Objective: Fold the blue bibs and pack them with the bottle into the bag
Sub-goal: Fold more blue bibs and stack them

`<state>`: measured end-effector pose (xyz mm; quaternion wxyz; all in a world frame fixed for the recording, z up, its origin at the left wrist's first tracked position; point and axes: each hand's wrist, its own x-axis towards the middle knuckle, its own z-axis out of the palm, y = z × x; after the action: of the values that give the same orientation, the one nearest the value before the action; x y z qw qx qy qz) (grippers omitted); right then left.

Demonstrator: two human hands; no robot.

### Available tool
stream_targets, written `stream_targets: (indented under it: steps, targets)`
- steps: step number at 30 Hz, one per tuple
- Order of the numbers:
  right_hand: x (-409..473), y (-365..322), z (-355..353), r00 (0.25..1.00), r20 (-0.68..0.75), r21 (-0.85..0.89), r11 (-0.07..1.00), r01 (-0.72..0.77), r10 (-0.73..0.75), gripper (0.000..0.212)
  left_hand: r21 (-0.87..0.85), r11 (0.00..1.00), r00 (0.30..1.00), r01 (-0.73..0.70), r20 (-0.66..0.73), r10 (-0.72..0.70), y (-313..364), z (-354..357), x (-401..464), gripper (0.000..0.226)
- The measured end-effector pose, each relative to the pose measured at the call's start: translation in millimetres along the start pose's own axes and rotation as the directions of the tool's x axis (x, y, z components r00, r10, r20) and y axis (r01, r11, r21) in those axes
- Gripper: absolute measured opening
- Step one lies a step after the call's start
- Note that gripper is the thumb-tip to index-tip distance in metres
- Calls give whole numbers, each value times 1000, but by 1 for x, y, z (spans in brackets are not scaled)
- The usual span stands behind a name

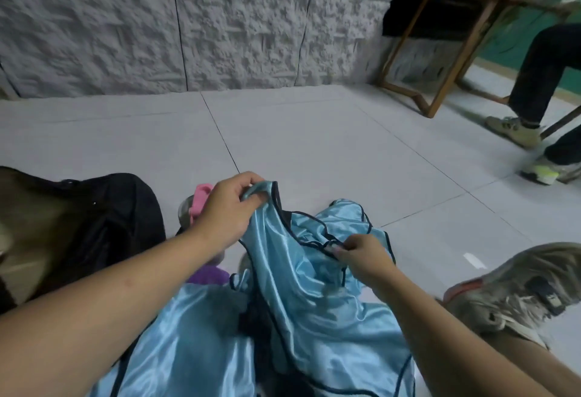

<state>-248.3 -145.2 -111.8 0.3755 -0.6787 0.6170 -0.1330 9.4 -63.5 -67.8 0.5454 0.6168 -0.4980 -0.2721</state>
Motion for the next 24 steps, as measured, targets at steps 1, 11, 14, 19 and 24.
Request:
stream_targets:
  steps: [1,11,14,19,24]
  targets:
    - [0,-14,-14,997,-57,41,997,59,-56,34,15,1000,1000,-19,-17,20,12,-9,5,18]
    - [-47,-175,-114,759,-465,-52,869,491,-457,21,105,966,967,-234,-80,243,158,-99,22,6]
    - [-63,-217,-144,694,-580,-4,853,521,-426,30,159,951,952,-264,-116,284,193,-133,26,10]
    - [-93,-269,-194,738,-529,7,868,497,-418,47,331,920,905,-212,-290,313,238,-189,30,28]
    - [-100,-285,-196,896,-221,-163,920,356,-386,81,522,852,932,-39,-289,220,233,-226,32,66]
